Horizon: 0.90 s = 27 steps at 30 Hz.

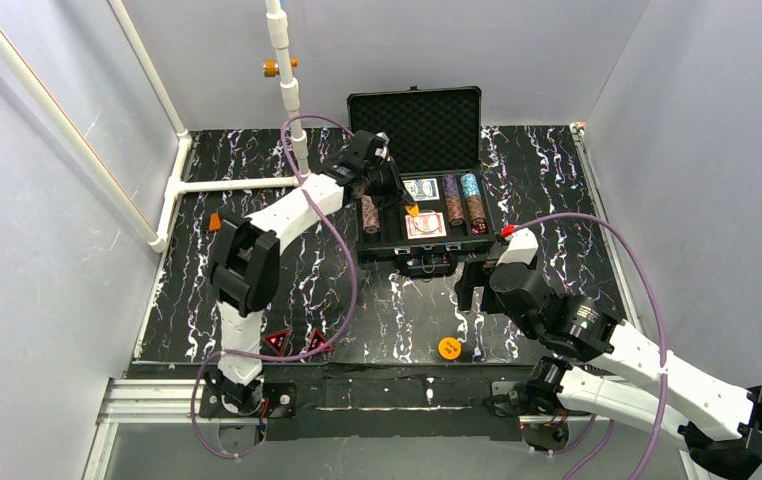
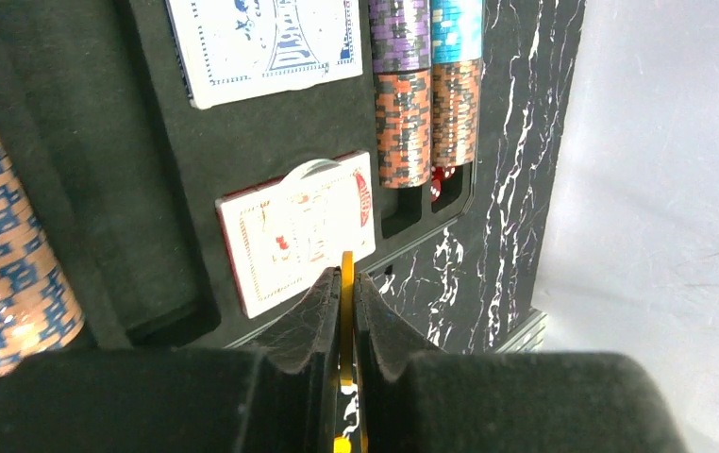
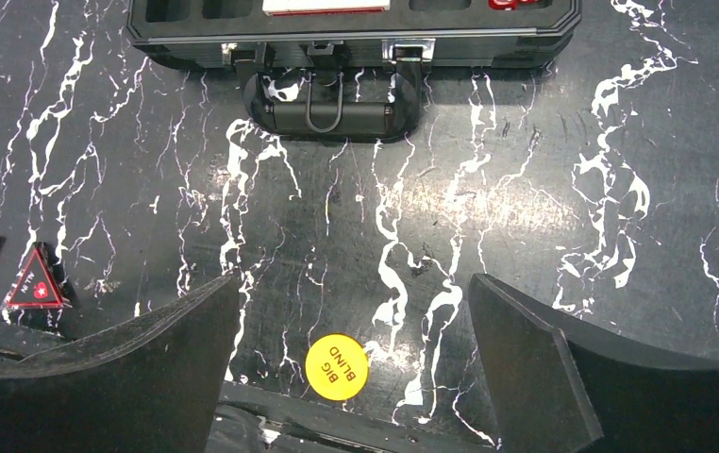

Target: Pack up texas hold em set

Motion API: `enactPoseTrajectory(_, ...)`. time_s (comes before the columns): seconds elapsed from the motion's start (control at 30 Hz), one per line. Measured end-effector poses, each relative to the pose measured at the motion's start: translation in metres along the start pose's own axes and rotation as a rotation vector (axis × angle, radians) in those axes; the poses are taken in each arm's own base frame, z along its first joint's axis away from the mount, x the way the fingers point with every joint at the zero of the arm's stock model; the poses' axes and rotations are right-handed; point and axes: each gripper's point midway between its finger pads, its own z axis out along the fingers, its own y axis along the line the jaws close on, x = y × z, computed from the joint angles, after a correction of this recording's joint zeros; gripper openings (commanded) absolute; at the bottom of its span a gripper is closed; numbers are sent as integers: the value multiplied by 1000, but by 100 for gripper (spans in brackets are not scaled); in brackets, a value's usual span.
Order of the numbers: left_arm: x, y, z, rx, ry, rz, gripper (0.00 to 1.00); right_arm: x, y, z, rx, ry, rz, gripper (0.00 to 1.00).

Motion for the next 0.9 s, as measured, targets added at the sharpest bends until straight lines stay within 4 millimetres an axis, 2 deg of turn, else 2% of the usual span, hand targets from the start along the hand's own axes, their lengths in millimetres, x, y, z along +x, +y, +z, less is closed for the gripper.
enactPoseTrajectory(0.17, -1, 1, 18, 12, 17, -21, 0, 1, -3, -2, 8, 2, 1, 98)
enactPoseTrajectory(0.33, -5, 9, 20, -10, 15, -14, 0, 0, -4, -3, 10, -6, 3, 98)
enactPoseTrajectory(0.7, -46, 53, 11, -115, -68, 6, 0, 0, -4, -3, 11, -6, 3, 98)
enactPoseTrajectory(0.8, -58, 56, 17, -118, -84, 23, 0, 0, -4, -2, 11, -5, 2, 98)
enactPoseTrajectory(0.9, -62, 59, 29, -123, -81, 41, 0, 0, -4, -2, 12, -4, 1, 98)
